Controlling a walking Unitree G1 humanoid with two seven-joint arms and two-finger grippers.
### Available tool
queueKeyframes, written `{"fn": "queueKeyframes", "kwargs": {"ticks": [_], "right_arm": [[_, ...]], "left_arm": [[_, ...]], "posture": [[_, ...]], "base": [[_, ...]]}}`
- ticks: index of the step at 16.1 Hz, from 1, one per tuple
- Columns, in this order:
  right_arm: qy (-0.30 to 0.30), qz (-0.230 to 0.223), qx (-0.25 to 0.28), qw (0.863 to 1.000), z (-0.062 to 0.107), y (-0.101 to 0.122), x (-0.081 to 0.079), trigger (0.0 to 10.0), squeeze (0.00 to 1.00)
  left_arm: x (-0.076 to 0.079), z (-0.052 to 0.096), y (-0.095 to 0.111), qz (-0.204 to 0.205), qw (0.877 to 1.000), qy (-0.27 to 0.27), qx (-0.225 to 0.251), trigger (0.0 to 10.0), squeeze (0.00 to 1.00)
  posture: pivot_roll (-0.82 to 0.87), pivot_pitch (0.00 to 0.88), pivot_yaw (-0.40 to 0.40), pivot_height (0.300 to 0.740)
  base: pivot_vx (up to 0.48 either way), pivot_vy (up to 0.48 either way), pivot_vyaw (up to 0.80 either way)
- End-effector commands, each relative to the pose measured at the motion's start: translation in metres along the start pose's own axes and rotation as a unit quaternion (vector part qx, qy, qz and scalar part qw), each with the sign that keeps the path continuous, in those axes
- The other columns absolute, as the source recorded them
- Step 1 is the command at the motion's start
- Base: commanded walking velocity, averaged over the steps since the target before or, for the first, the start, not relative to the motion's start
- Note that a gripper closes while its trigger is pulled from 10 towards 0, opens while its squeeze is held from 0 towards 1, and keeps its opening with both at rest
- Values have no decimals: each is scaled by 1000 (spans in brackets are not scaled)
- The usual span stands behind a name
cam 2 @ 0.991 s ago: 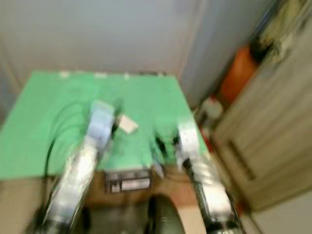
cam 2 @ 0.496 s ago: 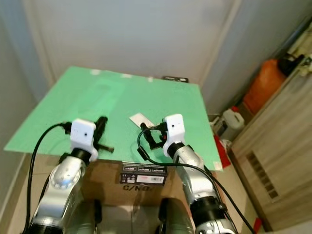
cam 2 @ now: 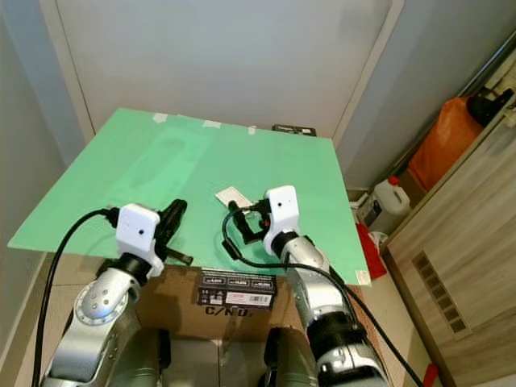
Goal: Hang keys on a hook
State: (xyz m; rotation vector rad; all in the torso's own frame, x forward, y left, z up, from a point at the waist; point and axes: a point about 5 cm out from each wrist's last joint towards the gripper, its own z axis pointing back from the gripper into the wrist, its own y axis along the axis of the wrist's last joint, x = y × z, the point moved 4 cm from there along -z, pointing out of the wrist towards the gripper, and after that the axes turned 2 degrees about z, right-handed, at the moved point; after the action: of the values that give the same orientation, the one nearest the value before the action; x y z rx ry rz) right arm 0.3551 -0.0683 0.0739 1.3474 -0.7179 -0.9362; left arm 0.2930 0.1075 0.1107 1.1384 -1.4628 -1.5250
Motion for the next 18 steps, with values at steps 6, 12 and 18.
{"fn": "queueKeyframes", "kwargs": {"ticks": [6, 12, 18], "right_arm": [[-18, -40, -18, 999, -9, -5, 7, 10000, 0], [-8, -106, -47, 993, -10, -25, -4, 10000, 0], [13, -159, -47, 986, -19, -22, -16, 10000, 0]], "left_arm": [[15, 8, 10, 14, 1000, -22, -1, 10000, 0], [18, 15, 10, 20, 999, -24, -13, 10000, 0], [15, 21, 13, 13, 1000, -19, -19, 10000, 0]], "posture": [[213, 18, -135, 618], [228, 45, -140, 618], [254, 58, -142, 618]], "base": [[0, 0, 0], [0, 0, 0], [0, 0, 0]]}}
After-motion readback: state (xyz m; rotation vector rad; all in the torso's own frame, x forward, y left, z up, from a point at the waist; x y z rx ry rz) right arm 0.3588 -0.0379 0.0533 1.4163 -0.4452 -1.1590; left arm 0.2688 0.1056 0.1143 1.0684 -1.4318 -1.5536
